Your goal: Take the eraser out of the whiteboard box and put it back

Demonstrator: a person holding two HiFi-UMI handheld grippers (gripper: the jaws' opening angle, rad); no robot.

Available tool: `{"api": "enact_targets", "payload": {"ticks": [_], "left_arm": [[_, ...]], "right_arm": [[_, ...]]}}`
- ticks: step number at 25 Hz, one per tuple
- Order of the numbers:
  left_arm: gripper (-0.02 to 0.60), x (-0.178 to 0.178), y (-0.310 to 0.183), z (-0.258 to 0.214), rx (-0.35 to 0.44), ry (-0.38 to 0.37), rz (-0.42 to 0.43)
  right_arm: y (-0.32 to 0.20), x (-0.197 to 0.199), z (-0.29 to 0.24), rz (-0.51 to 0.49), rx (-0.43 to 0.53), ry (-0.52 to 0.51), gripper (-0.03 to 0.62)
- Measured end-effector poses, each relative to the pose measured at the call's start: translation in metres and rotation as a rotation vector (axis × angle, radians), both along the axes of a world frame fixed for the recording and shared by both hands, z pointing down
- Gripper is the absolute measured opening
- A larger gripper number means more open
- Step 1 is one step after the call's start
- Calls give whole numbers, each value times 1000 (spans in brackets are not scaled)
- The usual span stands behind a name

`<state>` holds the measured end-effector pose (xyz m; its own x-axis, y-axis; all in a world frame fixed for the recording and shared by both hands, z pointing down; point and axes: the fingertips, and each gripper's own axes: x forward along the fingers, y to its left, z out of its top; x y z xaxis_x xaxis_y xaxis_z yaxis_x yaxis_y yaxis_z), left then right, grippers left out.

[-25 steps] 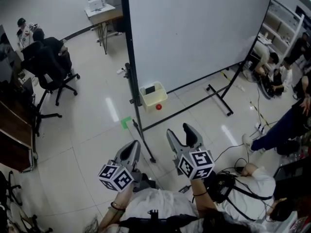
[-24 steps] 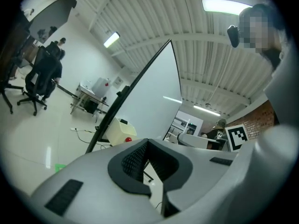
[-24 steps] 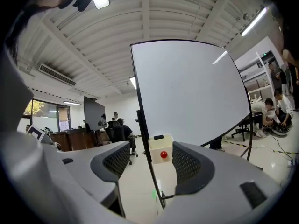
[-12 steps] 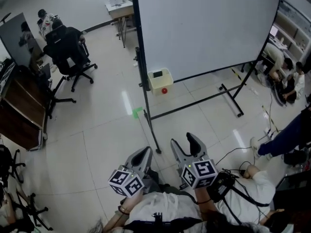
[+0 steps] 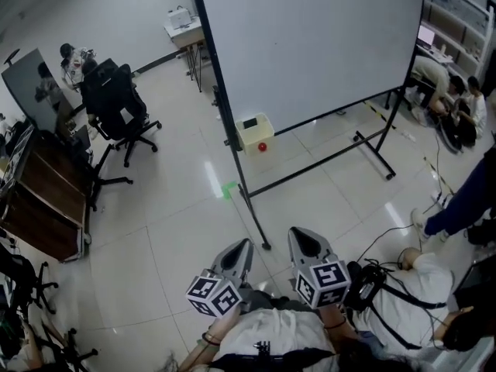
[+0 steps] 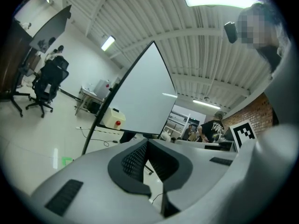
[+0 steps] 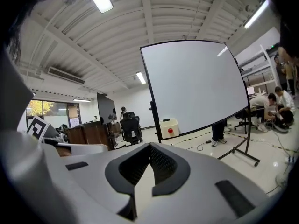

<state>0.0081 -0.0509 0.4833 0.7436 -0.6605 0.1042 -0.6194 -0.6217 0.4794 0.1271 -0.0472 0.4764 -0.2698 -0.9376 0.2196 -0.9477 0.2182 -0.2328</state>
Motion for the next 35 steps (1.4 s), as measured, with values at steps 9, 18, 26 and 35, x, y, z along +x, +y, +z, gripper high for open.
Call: {"api": "enact_targets", "payload": {"ticks": [9, 18, 26, 35], "left_arm": [[-14, -5, 5, -13, 40, 33, 17], [-14, -24, 6, -12, 42, 47, -25], [-14, -29, 2, -13, 46, 48, -42], [-14, -23, 1, -10, 37, 46, -25]], "right_arm": [[13, -28, 0, -17, -11, 63, 17], [11, -42, 1, -42, -36, 59, 17], [9, -38, 6, -31, -45, 50, 17], [7, -30, 9, -12, -57, 47, 17]]}}
